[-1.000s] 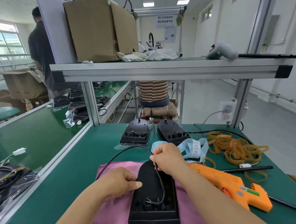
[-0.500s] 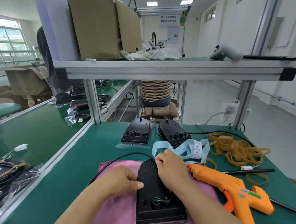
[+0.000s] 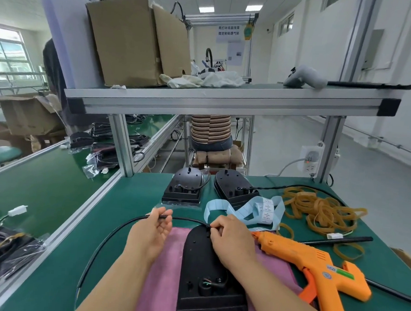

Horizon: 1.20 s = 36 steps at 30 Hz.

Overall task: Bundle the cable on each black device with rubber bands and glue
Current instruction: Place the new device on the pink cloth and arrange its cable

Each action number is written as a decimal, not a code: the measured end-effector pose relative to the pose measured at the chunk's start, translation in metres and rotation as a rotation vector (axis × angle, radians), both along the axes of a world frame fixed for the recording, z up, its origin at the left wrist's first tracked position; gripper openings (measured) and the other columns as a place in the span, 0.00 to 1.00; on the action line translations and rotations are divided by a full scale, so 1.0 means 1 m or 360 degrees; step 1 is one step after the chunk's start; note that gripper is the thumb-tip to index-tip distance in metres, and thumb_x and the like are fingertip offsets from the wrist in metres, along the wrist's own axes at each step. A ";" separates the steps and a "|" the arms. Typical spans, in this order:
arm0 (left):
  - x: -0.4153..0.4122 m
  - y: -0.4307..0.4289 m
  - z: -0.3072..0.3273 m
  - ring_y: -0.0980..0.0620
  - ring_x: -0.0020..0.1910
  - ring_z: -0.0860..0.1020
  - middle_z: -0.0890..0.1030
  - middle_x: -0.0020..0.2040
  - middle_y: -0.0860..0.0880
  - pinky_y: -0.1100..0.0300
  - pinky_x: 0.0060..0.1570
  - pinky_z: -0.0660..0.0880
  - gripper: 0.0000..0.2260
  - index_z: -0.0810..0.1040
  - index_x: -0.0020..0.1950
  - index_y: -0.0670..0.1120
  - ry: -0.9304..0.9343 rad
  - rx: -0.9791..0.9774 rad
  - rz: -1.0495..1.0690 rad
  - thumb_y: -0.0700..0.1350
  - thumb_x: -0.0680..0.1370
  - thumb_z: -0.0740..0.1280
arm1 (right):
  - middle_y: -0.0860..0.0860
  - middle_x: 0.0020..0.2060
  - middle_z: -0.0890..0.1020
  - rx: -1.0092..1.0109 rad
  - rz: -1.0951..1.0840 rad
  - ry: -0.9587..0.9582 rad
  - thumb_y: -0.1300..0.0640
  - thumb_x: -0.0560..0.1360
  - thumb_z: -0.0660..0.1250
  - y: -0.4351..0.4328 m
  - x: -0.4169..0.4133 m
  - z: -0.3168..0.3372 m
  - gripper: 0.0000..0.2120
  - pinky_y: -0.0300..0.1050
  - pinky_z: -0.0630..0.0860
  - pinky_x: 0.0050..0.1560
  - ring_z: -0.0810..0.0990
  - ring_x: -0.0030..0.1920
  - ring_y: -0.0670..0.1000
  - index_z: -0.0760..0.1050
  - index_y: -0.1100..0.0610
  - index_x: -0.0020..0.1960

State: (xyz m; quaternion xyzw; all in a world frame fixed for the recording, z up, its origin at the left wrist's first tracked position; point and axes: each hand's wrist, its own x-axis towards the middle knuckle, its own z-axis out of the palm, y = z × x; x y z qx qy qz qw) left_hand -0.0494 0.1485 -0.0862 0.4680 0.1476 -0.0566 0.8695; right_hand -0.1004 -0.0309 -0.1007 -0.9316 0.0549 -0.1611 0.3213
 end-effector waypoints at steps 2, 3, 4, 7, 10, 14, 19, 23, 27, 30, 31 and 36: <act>-0.014 0.005 -0.005 0.52 0.36 0.80 0.85 0.41 0.44 0.61 0.40 0.79 0.11 0.80 0.47 0.40 -0.0183 0.0550 0.0051 0.42 0.83 0.60 | 0.42 0.44 0.77 0.0067 -0.0065 0.0021 0.55 0.75 0.63 0.003 -0.001 0.000 0.06 0.45 0.74 0.46 0.75 0.45 0.45 0.77 0.46 0.43; -0.023 0.007 -0.005 0.51 0.36 0.82 0.86 0.40 0.45 0.59 0.41 0.80 0.11 0.83 0.45 0.41 -0.0301 0.0854 0.0053 0.41 0.82 0.62 | 0.43 0.44 0.77 0.0095 -0.0096 0.0030 0.55 0.75 0.63 0.004 -0.001 0.000 0.06 0.45 0.75 0.47 0.76 0.45 0.45 0.76 0.46 0.43; -0.033 0.008 -0.002 0.50 0.37 0.83 0.86 0.39 0.46 0.57 0.43 0.80 0.12 0.84 0.42 0.45 -0.0413 0.1127 0.0028 0.41 0.81 0.63 | 0.43 0.44 0.78 0.0123 -0.0124 0.0034 0.56 0.74 0.62 0.005 -0.001 0.001 0.06 0.46 0.75 0.47 0.76 0.45 0.45 0.76 0.46 0.43; -0.068 0.012 0.011 0.56 0.40 0.83 0.86 0.39 0.53 0.61 0.44 0.78 0.11 0.85 0.39 0.54 -0.0707 0.1558 -0.0194 0.45 0.78 0.67 | 0.43 0.42 0.79 0.0194 -0.0189 0.0060 0.57 0.73 0.62 0.007 0.000 0.002 0.06 0.46 0.76 0.46 0.77 0.44 0.45 0.75 0.46 0.44; -0.086 0.015 0.018 0.52 0.43 0.81 0.84 0.42 0.50 0.61 0.46 0.77 0.07 0.84 0.42 0.46 -0.1138 0.1559 -0.0546 0.38 0.77 0.68 | 0.43 0.40 0.79 0.0219 -0.0216 0.0102 0.57 0.73 0.62 0.008 0.002 0.003 0.06 0.45 0.75 0.43 0.77 0.43 0.47 0.74 0.47 0.44; -0.087 0.009 0.017 0.59 0.55 0.81 0.84 0.53 0.53 0.63 0.59 0.74 0.07 0.85 0.52 0.47 -0.1360 0.2237 -0.0806 0.40 0.76 0.70 | 0.43 0.42 0.79 0.0122 -0.0252 0.0089 0.58 0.74 0.61 0.012 0.003 0.005 0.06 0.45 0.73 0.44 0.76 0.45 0.48 0.74 0.47 0.46; -0.112 0.011 0.009 0.67 0.54 0.73 0.76 0.58 0.60 0.80 0.51 0.64 0.13 0.81 0.61 0.51 -0.1418 0.2848 -0.0937 0.49 0.78 0.69 | 0.44 0.45 0.78 -0.0007 -0.0266 0.0046 0.57 0.76 0.60 0.017 0.000 0.005 0.06 0.45 0.68 0.42 0.74 0.45 0.49 0.71 0.47 0.49; -0.108 0.007 0.023 0.57 0.65 0.73 0.76 0.62 0.60 0.71 0.58 0.66 0.16 0.76 0.67 0.58 -0.1165 0.3018 -0.1279 0.51 0.79 0.66 | 0.44 0.44 0.77 -0.0036 -0.0286 0.0026 0.57 0.76 0.60 0.018 -0.002 0.004 0.05 0.46 0.68 0.42 0.75 0.44 0.49 0.71 0.47 0.48; -0.103 0.000 0.033 0.48 0.62 0.76 0.78 0.55 0.53 0.64 0.57 0.70 0.16 0.77 0.66 0.56 -0.1009 0.3302 -0.1473 0.44 0.80 0.62 | 0.44 0.41 0.76 -0.0084 -0.0201 0.0139 0.57 0.76 0.60 0.013 -0.005 0.012 0.04 0.46 0.68 0.40 0.73 0.43 0.49 0.71 0.47 0.47; -0.106 -0.007 0.046 0.47 0.59 0.78 0.72 0.45 0.54 0.61 0.54 0.72 0.11 0.80 0.59 0.50 -0.0993 0.3328 -0.1461 0.44 0.78 0.65 | 0.45 0.45 0.79 -0.0047 0.0084 0.0384 0.60 0.74 0.62 -0.004 -0.014 0.033 0.10 0.45 0.75 0.48 0.76 0.49 0.49 0.75 0.49 0.52; -0.105 -0.010 0.048 0.46 0.57 0.78 0.73 0.43 0.54 0.61 0.52 0.72 0.06 0.81 0.53 0.48 -0.0912 0.3287 -0.1483 0.45 0.77 0.68 | 0.45 0.47 0.79 -0.0095 0.0190 0.0423 0.62 0.73 0.62 -0.009 -0.021 0.042 0.12 0.45 0.76 0.51 0.77 0.50 0.48 0.76 0.48 0.51; -0.099 -0.017 0.056 0.49 0.48 0.79 0.82 0.49 0.50 0.59 0.45 0.73 0.20 0.68 0.30 0.51 -0.0743 0.2866 -0.1352 0.44 0.66 0.81 | 0.39 0.43 0.74 -0.0429 0.0937 0.0678 0.63 0.68 0.70 -0.007 -0.065 0.082 0.14 0.35 0.72 0.39 0.73 0.40 0.40 0.77 0.45 0.47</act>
